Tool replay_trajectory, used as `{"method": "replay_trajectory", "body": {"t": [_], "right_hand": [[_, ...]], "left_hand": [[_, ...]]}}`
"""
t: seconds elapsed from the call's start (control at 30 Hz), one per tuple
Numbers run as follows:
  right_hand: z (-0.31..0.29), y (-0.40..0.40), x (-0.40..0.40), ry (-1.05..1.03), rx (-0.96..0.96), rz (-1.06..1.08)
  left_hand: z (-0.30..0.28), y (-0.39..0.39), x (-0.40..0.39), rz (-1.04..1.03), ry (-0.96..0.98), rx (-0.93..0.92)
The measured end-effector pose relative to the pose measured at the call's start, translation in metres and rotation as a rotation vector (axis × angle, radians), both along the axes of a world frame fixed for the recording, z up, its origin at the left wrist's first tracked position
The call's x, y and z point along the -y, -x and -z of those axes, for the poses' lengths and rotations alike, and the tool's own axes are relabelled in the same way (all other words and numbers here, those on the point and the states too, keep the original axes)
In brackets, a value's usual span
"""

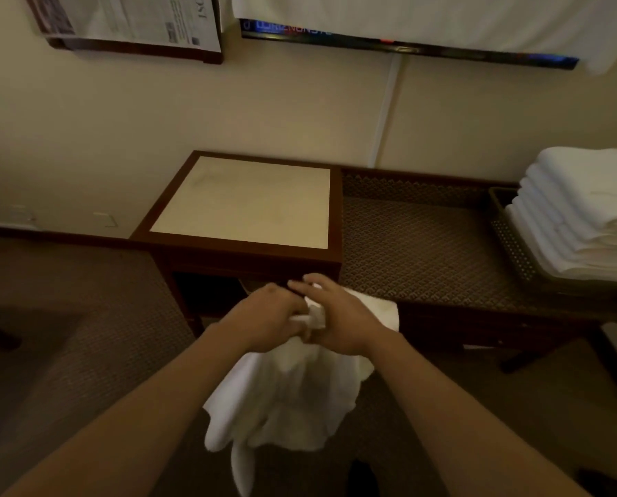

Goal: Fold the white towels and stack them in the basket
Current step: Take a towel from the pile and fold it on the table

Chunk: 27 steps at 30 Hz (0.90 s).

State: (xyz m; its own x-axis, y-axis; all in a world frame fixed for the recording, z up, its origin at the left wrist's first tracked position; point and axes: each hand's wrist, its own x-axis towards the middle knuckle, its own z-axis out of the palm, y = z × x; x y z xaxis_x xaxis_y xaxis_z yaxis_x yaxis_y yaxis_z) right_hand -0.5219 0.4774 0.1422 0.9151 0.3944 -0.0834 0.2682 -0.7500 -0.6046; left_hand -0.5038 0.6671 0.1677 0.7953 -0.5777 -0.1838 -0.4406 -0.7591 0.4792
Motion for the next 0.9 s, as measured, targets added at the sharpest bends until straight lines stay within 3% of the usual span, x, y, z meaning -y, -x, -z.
{"method": "replay_trajectory", "body": {"t": [0.1, 0.23, 0.3, 0.4, 0.47, 0.57, 0.67, 0.7, 0.77, 0.9], "right_hand": [[-0.007, -0.003, -0.006, -0.111, -0.045, 0.107], [-0.023, -0.003, -0.001, -0.397, -0.042, 0.161], [-0.029, -0.004, -0.002, -0.571, -0.035, 0.243], [-0.040, -0.009, 0.011, -0.779, 0.040, 0.512], [-0.041, -0.014, 0.027, -0.645, 0.121, 0.603], [-0.027, -0.012, 0.039, -0.129, 0.064, 0.686], [-0.008, 0.001, 0.030, 0.004, -0.040, 0.744], [-0.002, 0.003, 0.027, 0.003, -0.055, 0.742], [0.008, 0.006, 0.020, -0.080, -0.080, 0.734], [0.012, 0.018, 0.001, -0.469, -0.082, 0.797]], "left_hand": [[-0.022, -0.007, -0.006, -0.059, 0.080, 0.011], [0.014, -0.001, -0.034, -0.086, 0.081, -0.241], [0.048, 0.007, -0.049, -0.121, 0.004, -0.300], [0.095, 0.017, -0.079, -0.164, -0.299, -0.276], [0.116, 0.020, -0.098, -0.220, -0.323, -0.270], [0.116, 0.018, -0.101, -0.249, -0.202, -0.128], [0.091, 0.011, -0.083, -0.297, -0.223, 0.199], [0.080, 0.010, -0.074, -0.309, -0.196, 0.226], [0.063, 0.008, -0.056, -0.387, -0.068, 0.081], [0.033, 0.009, -0.018, -0.671, 0.409, -0.585]]}}
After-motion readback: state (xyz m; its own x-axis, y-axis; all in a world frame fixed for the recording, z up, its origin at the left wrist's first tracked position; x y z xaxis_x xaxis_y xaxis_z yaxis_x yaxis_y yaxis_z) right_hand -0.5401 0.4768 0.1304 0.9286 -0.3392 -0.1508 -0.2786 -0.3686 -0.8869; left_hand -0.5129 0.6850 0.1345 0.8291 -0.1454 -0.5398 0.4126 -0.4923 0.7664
